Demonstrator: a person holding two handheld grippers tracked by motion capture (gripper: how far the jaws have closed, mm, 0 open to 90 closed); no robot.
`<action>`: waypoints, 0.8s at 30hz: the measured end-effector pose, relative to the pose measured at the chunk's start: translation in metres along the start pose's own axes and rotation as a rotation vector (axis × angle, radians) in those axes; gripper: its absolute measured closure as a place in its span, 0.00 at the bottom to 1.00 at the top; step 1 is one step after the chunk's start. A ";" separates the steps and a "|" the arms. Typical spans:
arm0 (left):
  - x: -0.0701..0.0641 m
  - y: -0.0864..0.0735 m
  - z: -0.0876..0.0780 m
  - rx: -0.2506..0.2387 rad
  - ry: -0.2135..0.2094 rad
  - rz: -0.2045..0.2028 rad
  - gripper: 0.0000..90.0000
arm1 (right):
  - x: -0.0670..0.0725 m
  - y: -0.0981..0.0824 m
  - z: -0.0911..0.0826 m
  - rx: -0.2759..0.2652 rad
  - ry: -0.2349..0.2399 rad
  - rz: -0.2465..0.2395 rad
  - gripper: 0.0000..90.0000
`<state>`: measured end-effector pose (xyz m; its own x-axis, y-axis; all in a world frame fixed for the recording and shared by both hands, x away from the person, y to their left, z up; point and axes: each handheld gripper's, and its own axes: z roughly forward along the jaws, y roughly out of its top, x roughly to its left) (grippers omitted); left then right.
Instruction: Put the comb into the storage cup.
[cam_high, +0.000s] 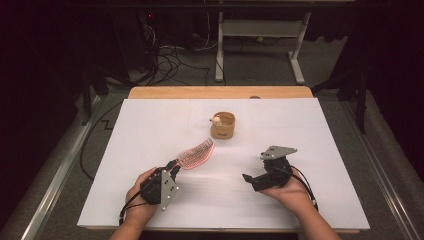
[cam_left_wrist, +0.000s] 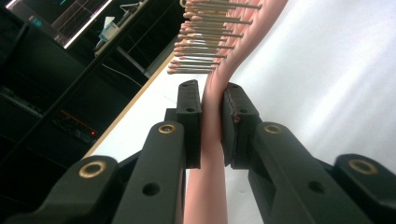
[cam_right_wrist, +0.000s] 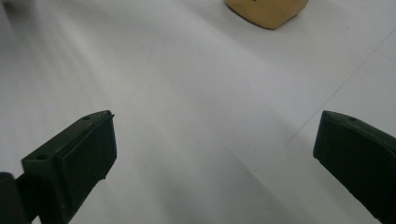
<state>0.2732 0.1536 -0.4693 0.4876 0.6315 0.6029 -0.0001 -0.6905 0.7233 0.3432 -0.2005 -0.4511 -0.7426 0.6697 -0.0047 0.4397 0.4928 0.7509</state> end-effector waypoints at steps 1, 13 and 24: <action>0.001 0.000 0.000 -0.001 -0.003 -0.010 0.89 | 0.000 -0.001 0.000 -0.006 0.000 0.007 0.00; 0.011 -0.003 -0.003 -0.031 -0.038 -0.136 0.89 | -0.004 -0.021 -0.012 -0.149 -0.014 0.052 0.00; 0.009 -0.002 -0.001 -0.013 -0.046 -0.119 0.90 | -0.003 -0.028 -0.015 -0.169 -0.029 0.046 0.00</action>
<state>0.2766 0.1608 -0.4649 0.5239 0.6920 0.4966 0.0492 -0.6067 0.7934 0.3255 -0.2249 -0.4620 -0.7081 0.7060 0.0151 0.3799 0.3628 0.8509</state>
